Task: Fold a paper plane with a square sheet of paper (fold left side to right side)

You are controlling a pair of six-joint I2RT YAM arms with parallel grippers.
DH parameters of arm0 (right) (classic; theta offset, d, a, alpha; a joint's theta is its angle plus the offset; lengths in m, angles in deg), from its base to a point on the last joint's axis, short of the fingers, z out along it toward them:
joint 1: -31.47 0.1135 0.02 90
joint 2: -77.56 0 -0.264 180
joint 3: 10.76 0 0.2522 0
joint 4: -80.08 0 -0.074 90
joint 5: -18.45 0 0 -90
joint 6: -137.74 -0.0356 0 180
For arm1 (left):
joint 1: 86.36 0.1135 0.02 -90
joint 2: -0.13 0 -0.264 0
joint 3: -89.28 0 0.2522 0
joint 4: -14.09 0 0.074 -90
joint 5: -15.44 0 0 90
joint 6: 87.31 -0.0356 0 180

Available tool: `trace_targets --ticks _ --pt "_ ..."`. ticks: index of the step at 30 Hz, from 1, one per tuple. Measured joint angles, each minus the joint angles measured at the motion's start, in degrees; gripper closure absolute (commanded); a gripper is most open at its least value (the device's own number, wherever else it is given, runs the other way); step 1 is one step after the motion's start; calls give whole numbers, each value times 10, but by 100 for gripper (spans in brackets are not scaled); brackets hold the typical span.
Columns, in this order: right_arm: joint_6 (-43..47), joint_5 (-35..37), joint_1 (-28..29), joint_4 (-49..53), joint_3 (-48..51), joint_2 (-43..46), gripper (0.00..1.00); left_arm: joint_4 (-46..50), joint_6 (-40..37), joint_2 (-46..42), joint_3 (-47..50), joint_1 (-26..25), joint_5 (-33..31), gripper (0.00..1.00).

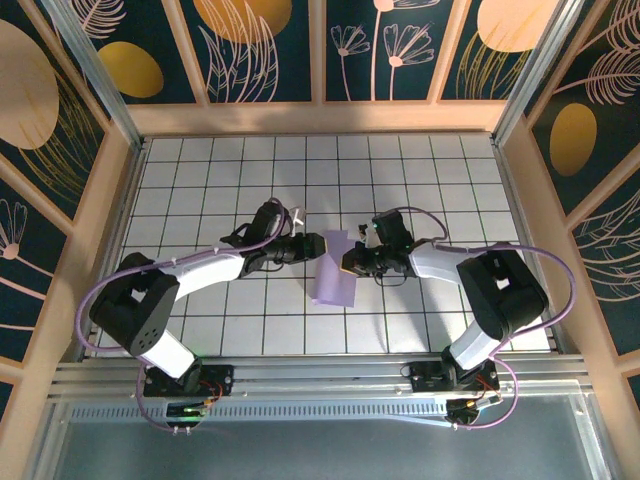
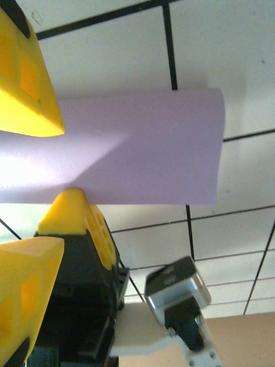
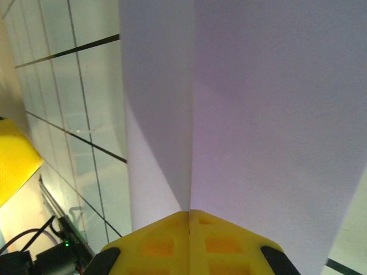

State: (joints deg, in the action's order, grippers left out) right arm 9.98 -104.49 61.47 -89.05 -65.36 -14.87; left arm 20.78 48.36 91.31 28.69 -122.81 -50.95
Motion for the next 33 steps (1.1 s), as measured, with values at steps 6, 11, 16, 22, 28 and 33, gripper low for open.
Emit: trace_targets --ticks 6,11,16,22,28,33 --pt "19 26 0 40 -9 -2 100 -1 3 16 19 -3 -1 46" --pt "28 36 0 57 -11 -4 100 -1 5 43 16 -17 -1 46" --pt "30 40 0 64 -12 -4 100 0 5 68 1 -23 -4 47" --pt "31 47 0 69 -12 -4 100 1 5 92 -10 -27 -6 52" --pt "34 47 0 71 -12 -4 95 15 7 113 -28 -37 -19 56" --pt "38 49 0 76 -14 -4 84 32 7 123 -44 -45 -33 59"
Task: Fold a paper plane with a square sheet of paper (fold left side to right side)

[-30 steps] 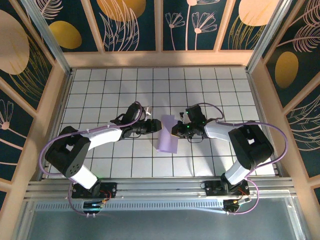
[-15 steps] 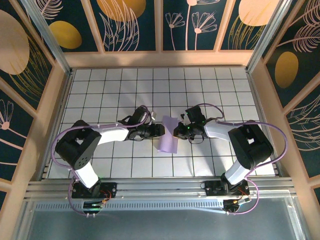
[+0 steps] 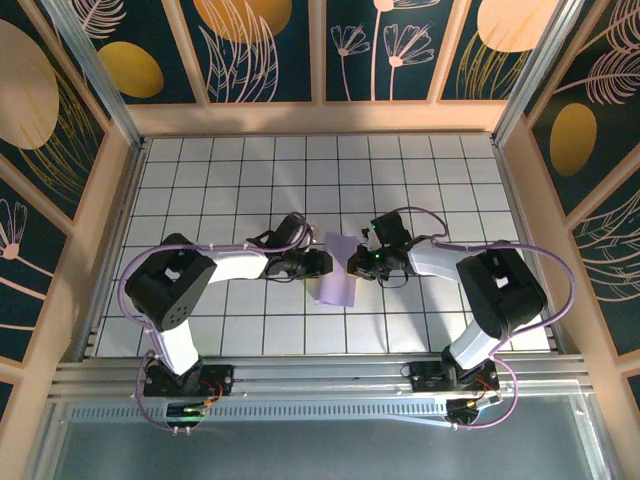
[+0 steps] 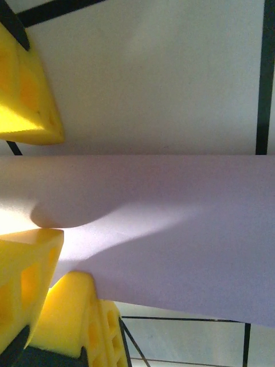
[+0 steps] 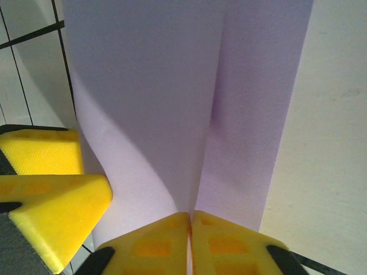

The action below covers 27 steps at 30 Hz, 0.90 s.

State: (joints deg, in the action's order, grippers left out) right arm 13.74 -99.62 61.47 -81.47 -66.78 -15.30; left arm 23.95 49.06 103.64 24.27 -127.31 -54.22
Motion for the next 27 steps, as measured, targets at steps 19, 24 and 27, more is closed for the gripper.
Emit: trace_targets --ticks 19,24,27 --pt "41 56 -63 59 -10 58 55 62 4 14 -39 -17 -42 59" --pt "48 62 -78 63 -10 75 55 97 4 23 -66 -25 -59 57" --pt "52 62 -81 63 -10 77 55 116 3 30 -80 -30 -66 55"
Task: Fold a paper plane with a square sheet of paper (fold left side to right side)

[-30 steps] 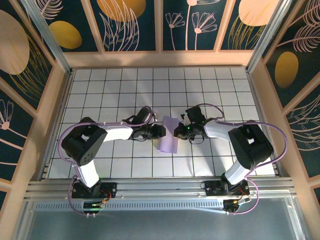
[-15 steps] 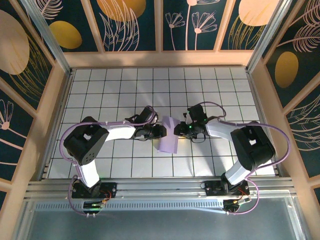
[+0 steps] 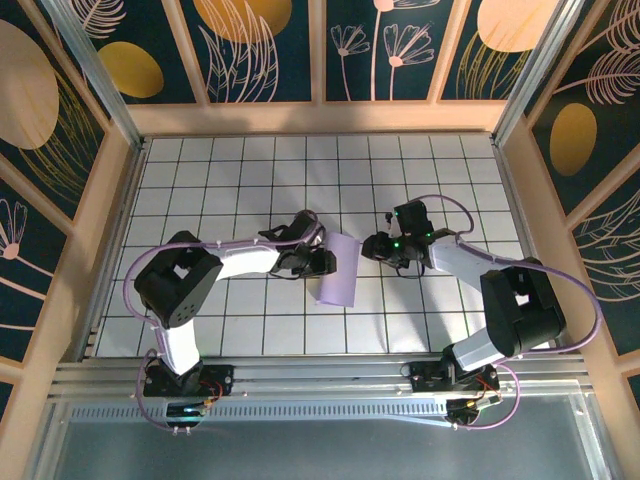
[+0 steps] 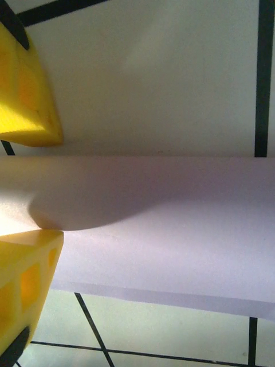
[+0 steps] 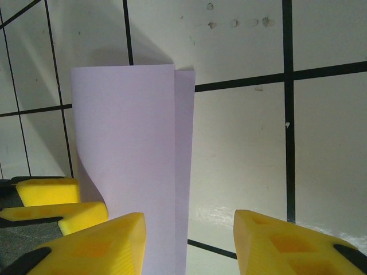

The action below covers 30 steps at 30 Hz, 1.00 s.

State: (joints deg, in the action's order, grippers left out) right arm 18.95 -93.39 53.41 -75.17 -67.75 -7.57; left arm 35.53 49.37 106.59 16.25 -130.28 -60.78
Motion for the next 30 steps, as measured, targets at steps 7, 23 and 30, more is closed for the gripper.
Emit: trace_targets --ticks 7,23,30 --pt "0 0 -2 0 7 1 55 55 -11 18 -41 -10 -21 54" --pt "0 -1 -2 0 10 2 55 97 -23 32 -72 -19 -38 53" --pt "0 -1 -2 0 10 1 55 108 -29 37 -81 -20 -40 52"
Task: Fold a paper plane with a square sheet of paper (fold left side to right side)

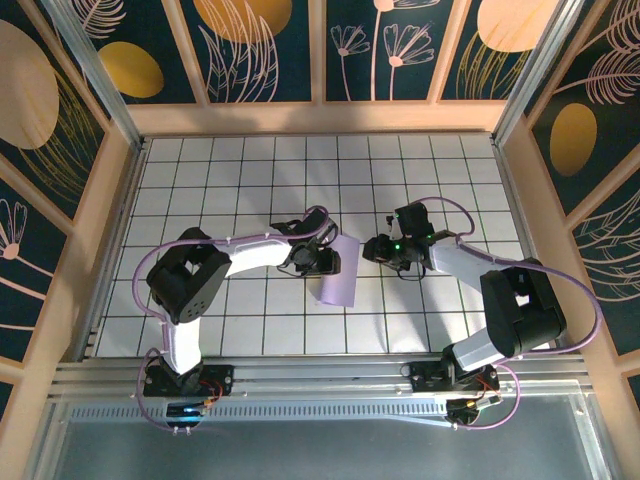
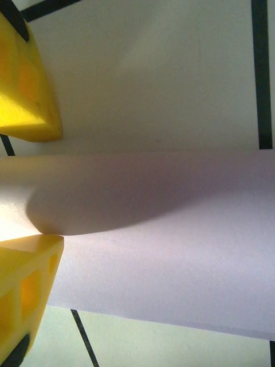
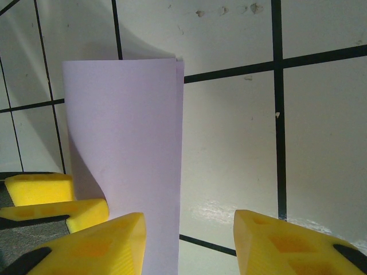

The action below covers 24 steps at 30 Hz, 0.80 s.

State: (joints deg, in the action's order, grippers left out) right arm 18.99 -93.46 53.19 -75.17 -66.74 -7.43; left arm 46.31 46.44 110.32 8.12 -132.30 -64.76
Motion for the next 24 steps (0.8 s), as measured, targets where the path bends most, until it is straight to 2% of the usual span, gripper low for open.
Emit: trace_targets --ticks 24 --pt "4 -2 0 0 0 0 55 25 -6 10 -20 -5 -10 51"
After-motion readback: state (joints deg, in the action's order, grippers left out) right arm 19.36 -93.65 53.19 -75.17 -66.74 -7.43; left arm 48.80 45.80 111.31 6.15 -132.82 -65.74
